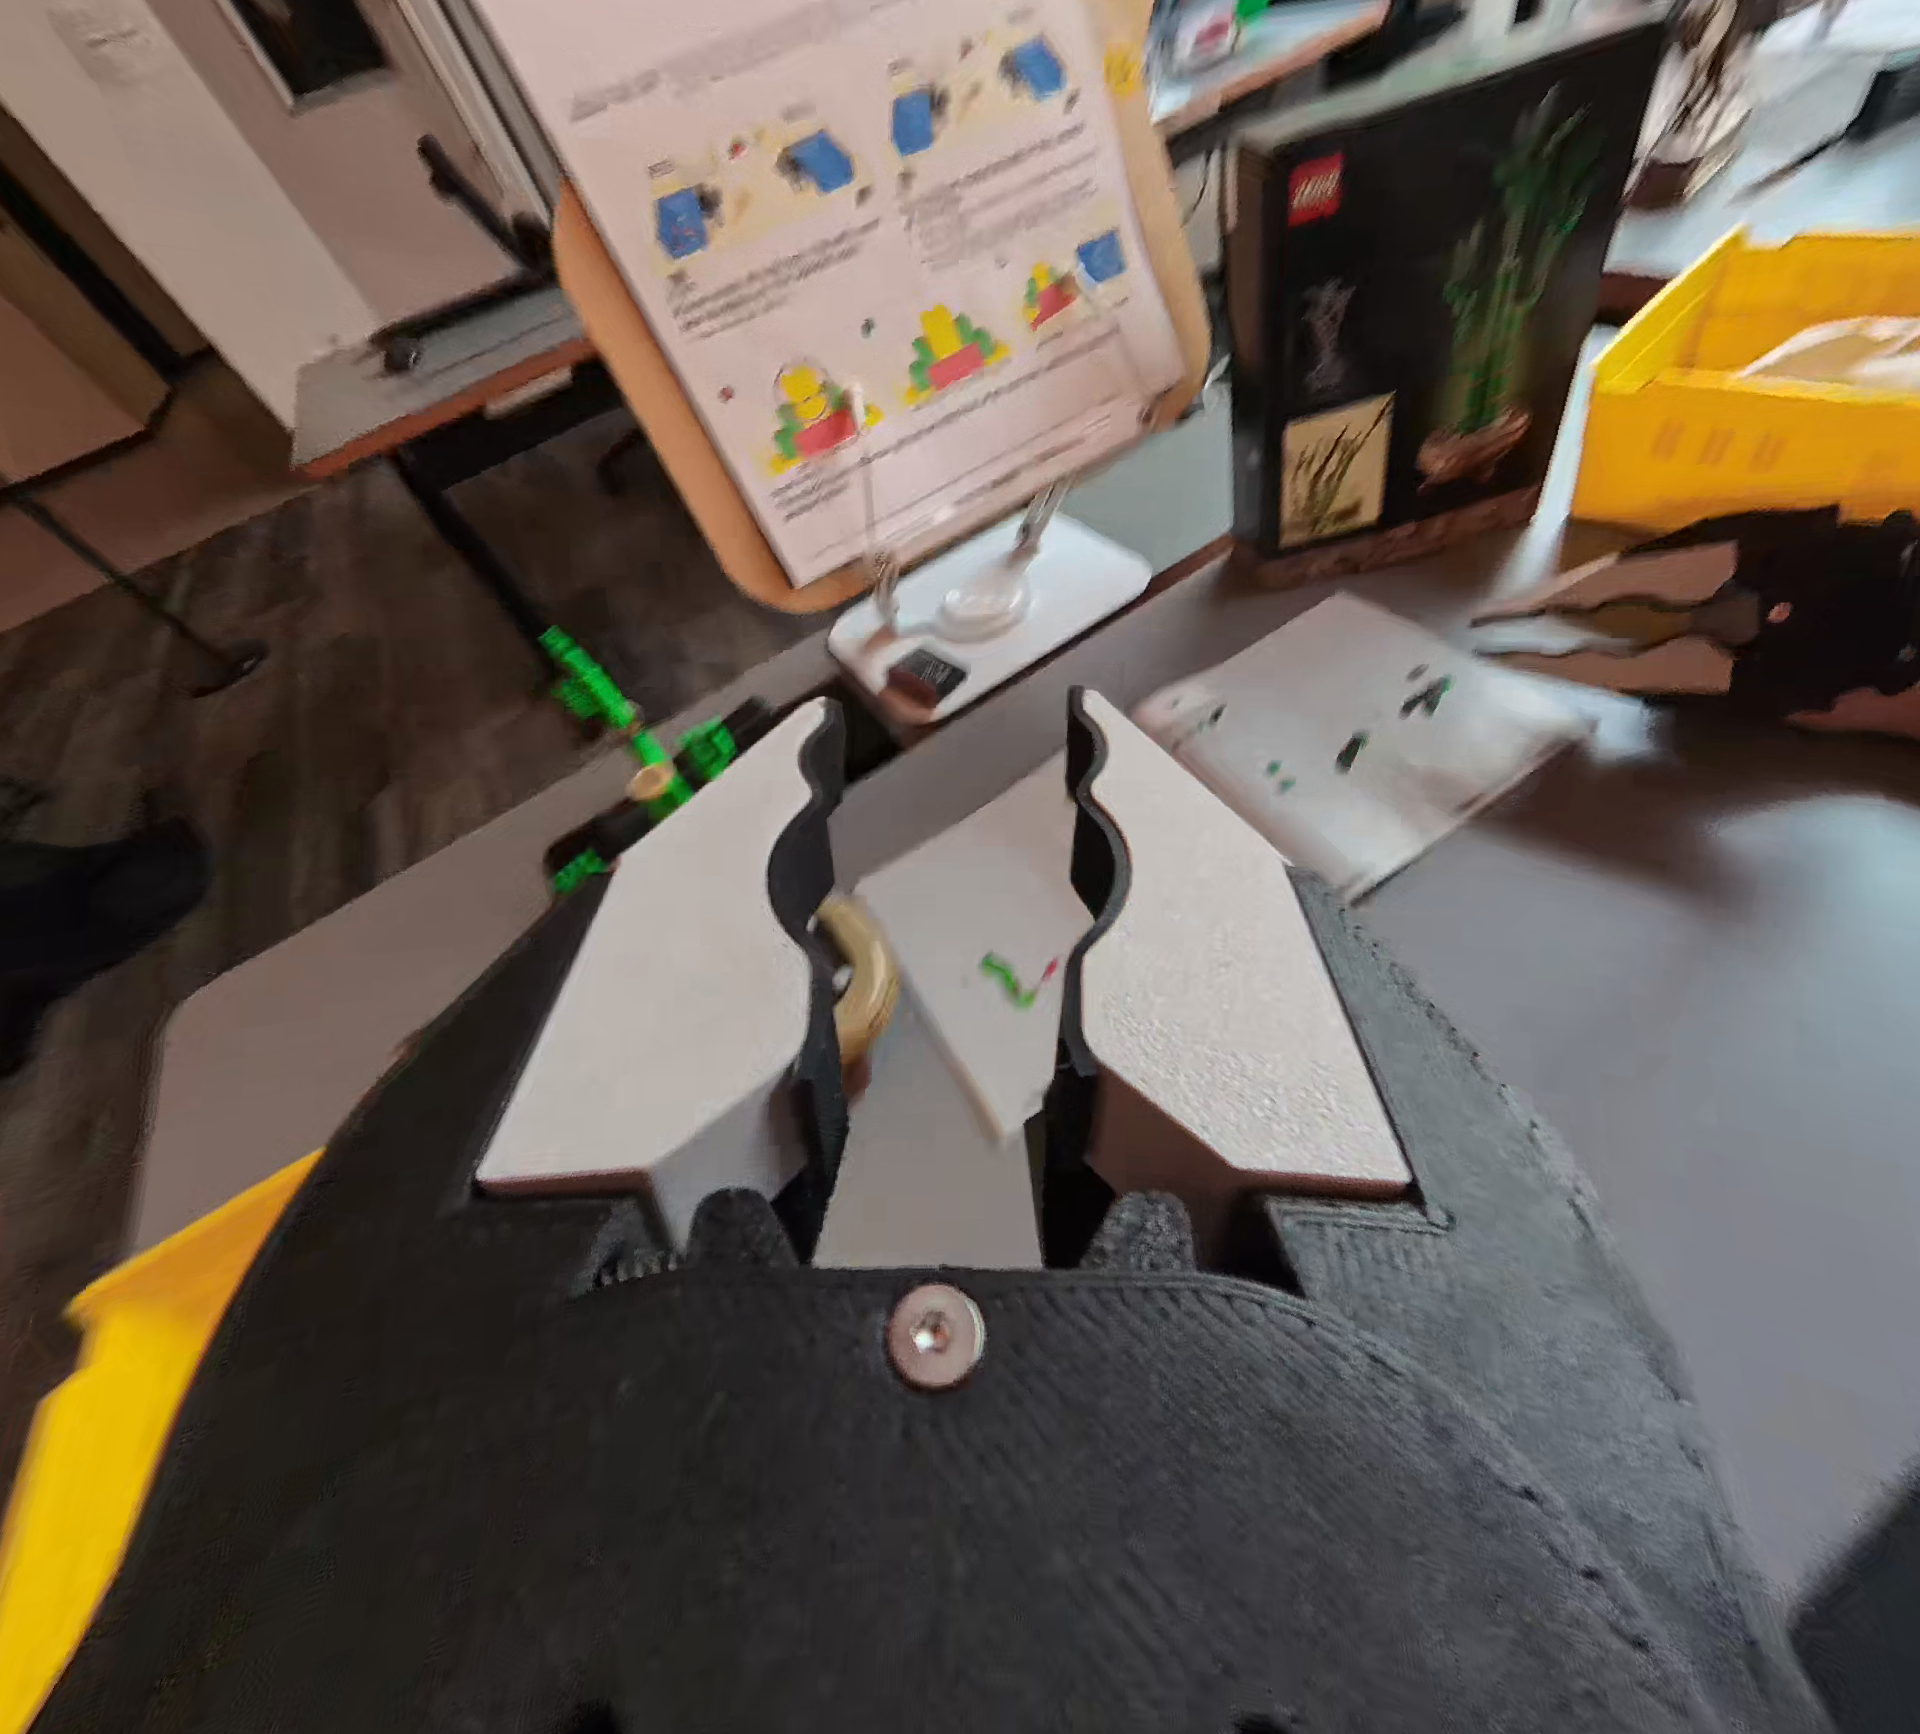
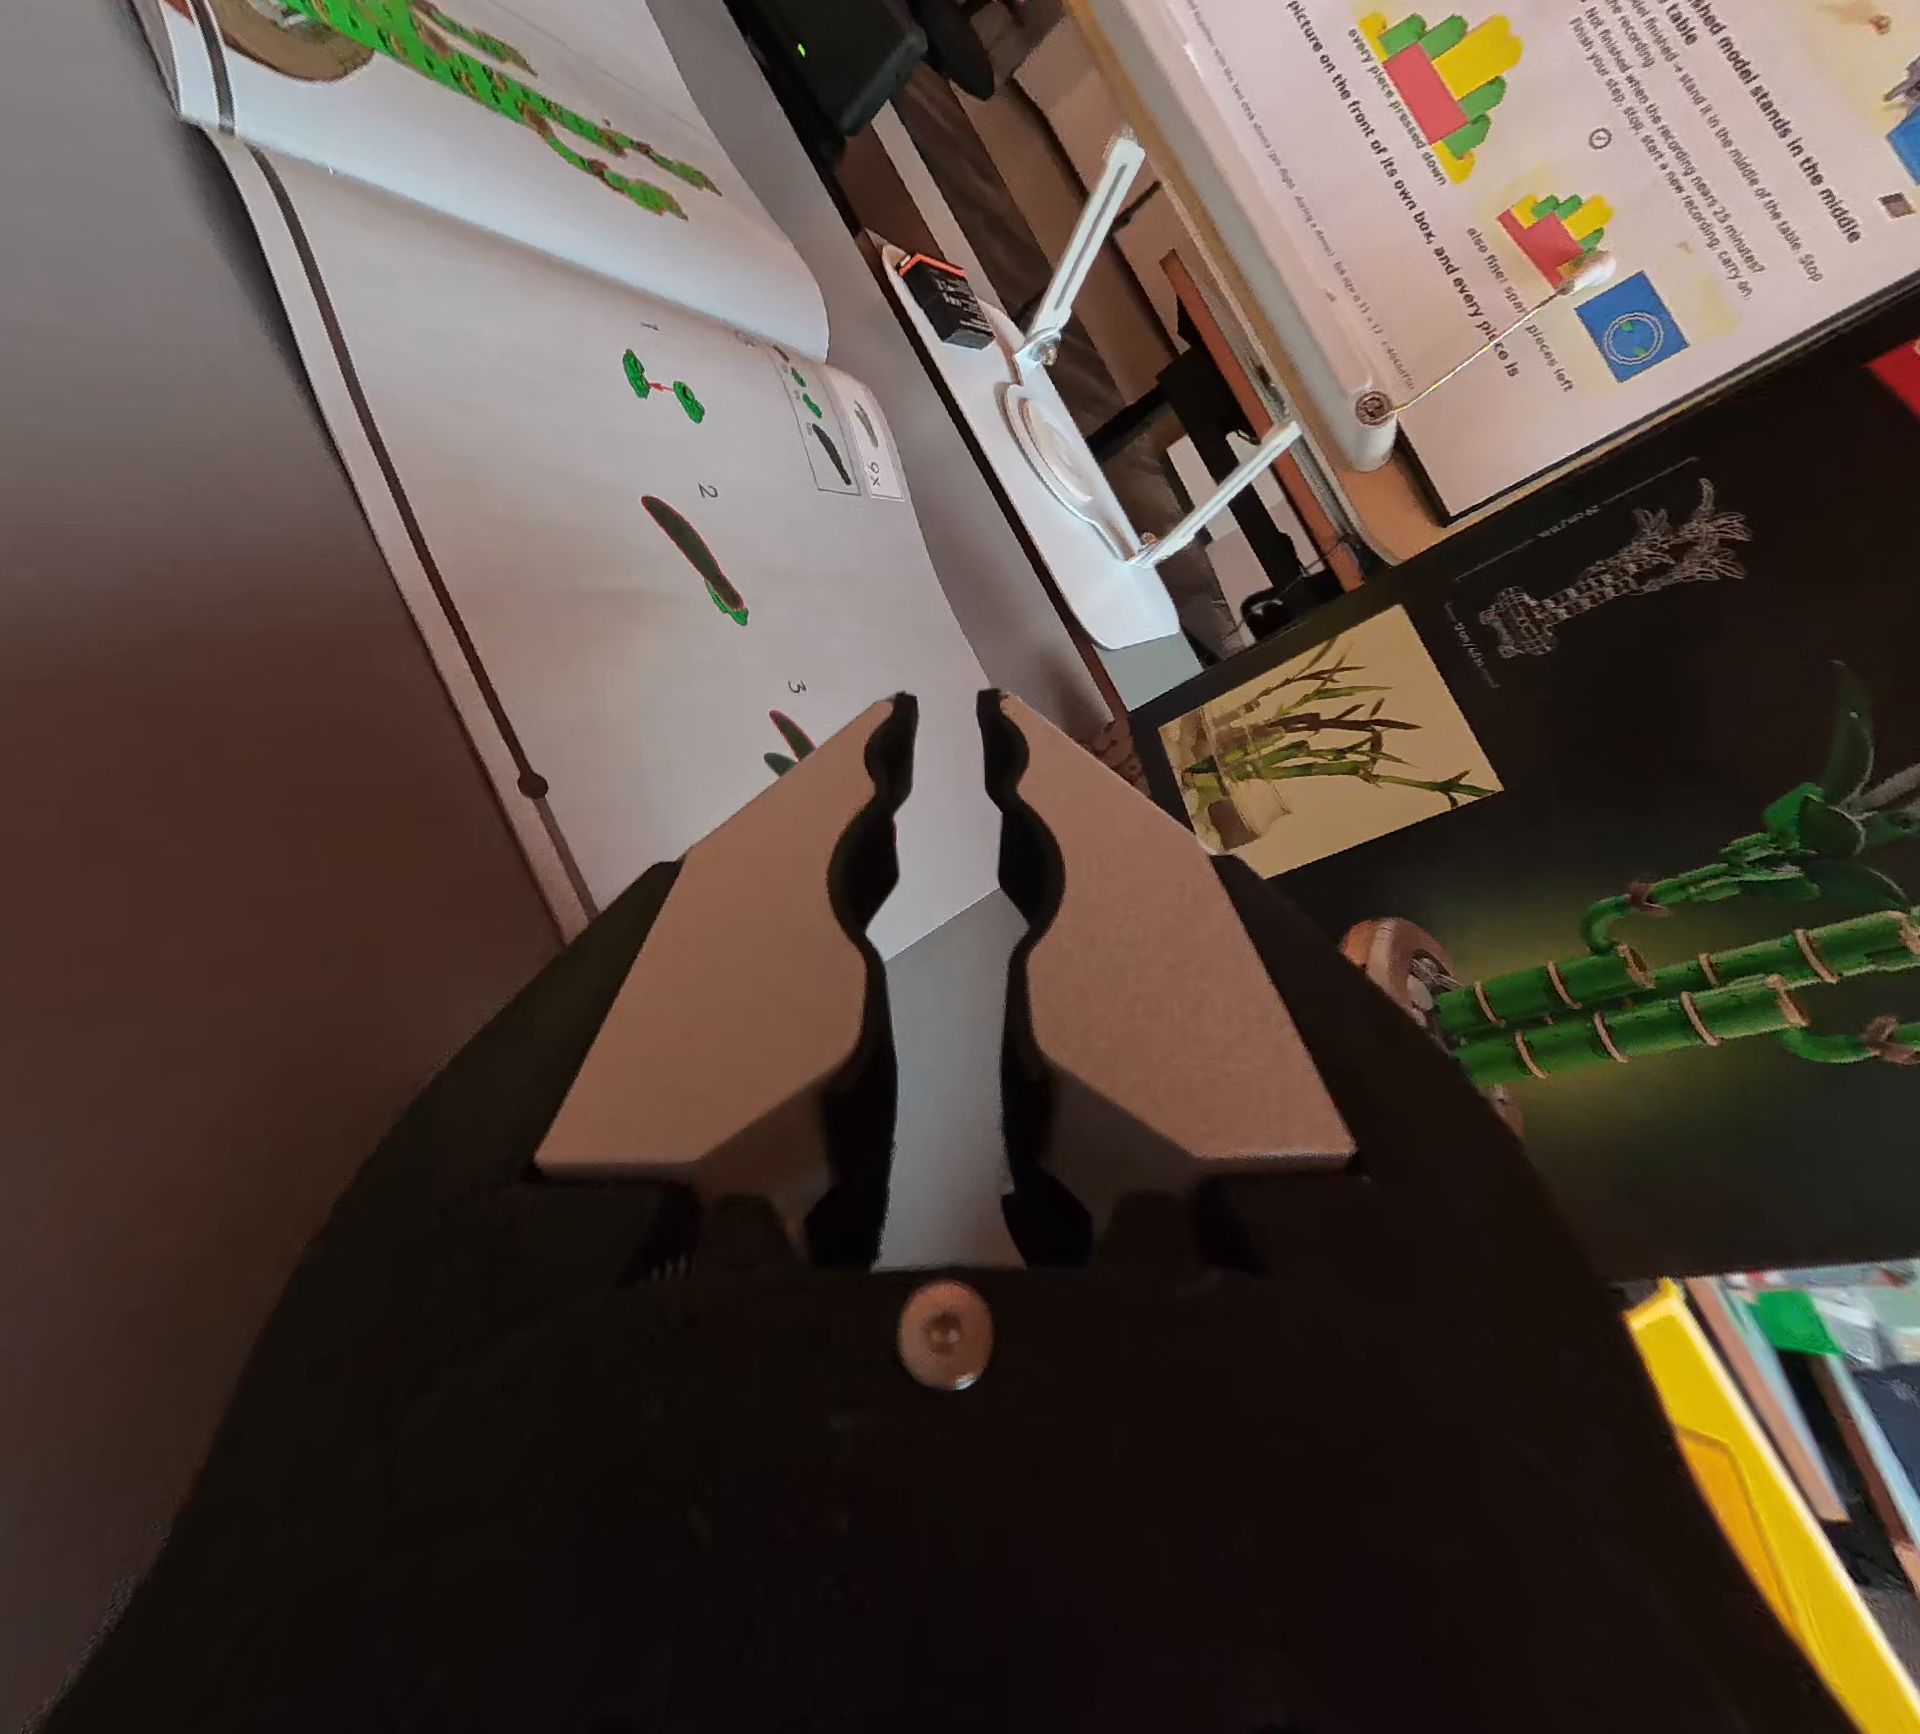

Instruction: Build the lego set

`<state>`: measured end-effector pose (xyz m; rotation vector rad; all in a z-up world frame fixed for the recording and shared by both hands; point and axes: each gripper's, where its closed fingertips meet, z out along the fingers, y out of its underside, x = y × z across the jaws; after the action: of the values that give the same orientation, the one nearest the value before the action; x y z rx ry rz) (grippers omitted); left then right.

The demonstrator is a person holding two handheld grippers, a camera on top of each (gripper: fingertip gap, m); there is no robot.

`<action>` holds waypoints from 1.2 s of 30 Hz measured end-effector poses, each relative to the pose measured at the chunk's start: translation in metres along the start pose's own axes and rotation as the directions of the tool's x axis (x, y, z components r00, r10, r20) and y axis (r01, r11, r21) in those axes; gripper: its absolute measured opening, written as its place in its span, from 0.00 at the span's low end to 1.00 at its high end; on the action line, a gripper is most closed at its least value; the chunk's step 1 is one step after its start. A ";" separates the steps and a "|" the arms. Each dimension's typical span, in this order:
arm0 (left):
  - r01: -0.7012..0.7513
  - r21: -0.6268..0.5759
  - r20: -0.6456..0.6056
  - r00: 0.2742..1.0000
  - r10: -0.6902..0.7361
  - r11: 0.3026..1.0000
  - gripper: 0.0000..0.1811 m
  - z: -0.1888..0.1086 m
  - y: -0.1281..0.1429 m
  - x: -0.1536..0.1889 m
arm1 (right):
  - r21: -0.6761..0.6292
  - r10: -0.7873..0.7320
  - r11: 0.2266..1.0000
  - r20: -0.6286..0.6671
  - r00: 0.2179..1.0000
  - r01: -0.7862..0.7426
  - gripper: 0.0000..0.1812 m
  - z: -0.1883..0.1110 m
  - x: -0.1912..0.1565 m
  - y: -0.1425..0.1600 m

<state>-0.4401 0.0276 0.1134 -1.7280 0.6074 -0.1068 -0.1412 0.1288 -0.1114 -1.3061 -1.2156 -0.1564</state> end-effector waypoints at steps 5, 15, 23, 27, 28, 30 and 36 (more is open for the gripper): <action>0.069 -0.276 0.237 0.971 -0.002 0.959 0.24 -0.074 0.045 -0.075 | -0.043 -0.105 0.994 -0.026 0.994 0.103 0.05 0.002 -0.004 0.003; 0.611 -0.361 0.405 0.783 -0.472 0.704 0.15 -0.120 0.198 -0.185 | 0.038 0.135 0.988 0.222 0.966 -0.147 0.03 -0.022 -0.070 -0.141; 0.546 -0.598 0.410 0.838 -0.361 0.587 0.13 -0.096 0.281 -0.203 | 0.161 0.398 0.790 0.600 0.694 -0.592 0.07 -0.014 -0.161 -0.272; 0.424 -0.688 0.308 0.905 -0.292 0.589 0.10 -0.067 0.307 -0.200 | 0.154 0.378 0.809 0.602 0.703 -0.567 0.07 -0.012 -0.167 -0.256; 0.409 -0.703 0.289 0.912 -0.292 0.582 0.12 -0.061 0.313 -0.198 | 0.146 0.397 0.796 0.607 0.689 -0.587 0.07 -0.013 -0.164 -0.254; 0.379 -0.731 0.257 0.923 -0.285 0.568 0.14 -0.052 0.322 -0.195 | 0.141 0.419 0.775 0.616 0.667 -0.616 0.07 -0.016 -0.158 -0.252; 0.352 -0.758 0.233 0.932 -0.276 0.548 0.14 -0.033 0.331 -0.192 | 0.163 0.407 0.785 0.592 0.696 -0.598 0.07 -0.020 -0.145 -0.245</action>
<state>-0.7290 0.0444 -0.1393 -2.7105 0.2547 -0.0039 -0.3607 -0.0458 -0.0580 -1.3600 -1.1988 0.8565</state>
